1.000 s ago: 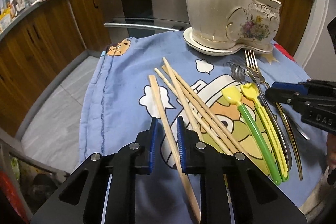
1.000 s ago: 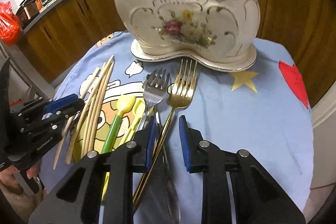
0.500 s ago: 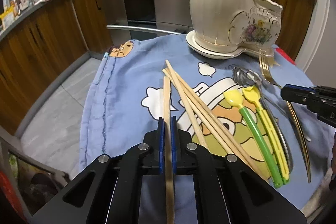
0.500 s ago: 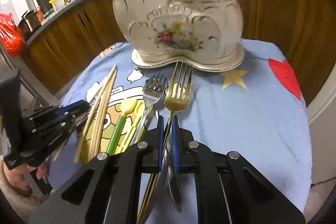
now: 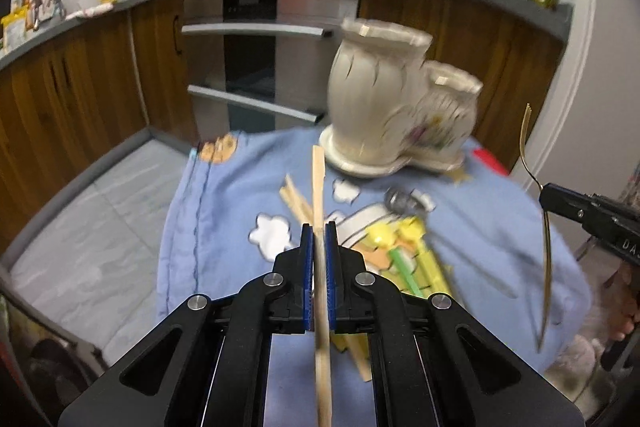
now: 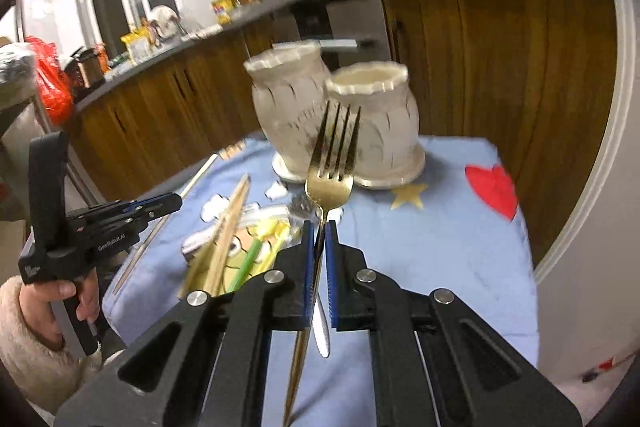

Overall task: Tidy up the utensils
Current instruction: 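Close the left tool on the chopstick while the right tool grips the gold fork, then carry the chopstick over the tall cup while the right tool carries the fork over the short cup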

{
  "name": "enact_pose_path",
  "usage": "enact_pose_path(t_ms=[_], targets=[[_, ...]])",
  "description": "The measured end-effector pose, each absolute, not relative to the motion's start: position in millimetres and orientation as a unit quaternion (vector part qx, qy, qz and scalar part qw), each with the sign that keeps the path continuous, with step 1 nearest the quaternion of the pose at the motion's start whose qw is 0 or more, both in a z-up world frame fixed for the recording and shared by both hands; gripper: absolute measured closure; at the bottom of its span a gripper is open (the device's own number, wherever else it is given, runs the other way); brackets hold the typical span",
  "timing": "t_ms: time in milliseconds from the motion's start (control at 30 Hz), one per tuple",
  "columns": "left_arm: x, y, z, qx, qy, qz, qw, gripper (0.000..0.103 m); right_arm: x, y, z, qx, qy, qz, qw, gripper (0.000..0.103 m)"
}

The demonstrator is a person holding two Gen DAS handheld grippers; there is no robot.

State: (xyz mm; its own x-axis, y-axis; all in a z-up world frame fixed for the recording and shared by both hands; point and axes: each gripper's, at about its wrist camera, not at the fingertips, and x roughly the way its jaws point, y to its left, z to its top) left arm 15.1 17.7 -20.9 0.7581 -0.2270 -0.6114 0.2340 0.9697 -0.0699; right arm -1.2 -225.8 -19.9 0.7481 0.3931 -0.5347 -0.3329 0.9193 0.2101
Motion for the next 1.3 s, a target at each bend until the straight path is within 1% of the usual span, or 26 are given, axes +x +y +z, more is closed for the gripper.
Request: enact_pose_path(t_ms=[333, 767, 1000, 1200, 1300], targets=[[8.5, 10.6, 19.6, -0.004, 0.267, -0.140, 0.953, 0.097, -16.7, -224.7, 11.4, 0.011, 0.207, 0.184, 0.961, 0.099], [10.4, 4.8, 16.2, 0.002, 0.264, -0.152, 0.952, 0.097, -19.5, -228.0, 15.6, 0.008, 0.191, 0.187, 0.964, 0.099], [18.2, 8.9, 34.9, -0.017, 0.242, -0.161, 0.957, 0.097, -17.5, -226.9, 37.2, 0.002, 0.179, 0.197, 0.964, 0.099], [38.4, 0.1, 71.8, -0.026, 0.183, -0.185, 0.965, 0.097, -2.8, -225.4, 67.3, -0.013, 0.155, 0.204, 0.967, 0.099], [57.0, -3.4, 89.8, -0.046, 0.153, -0.203, 0.966, 0.097, 7.3, -223.1, 86.6, -0.027, 0.132, 0.198, 0.971, 0.099]])
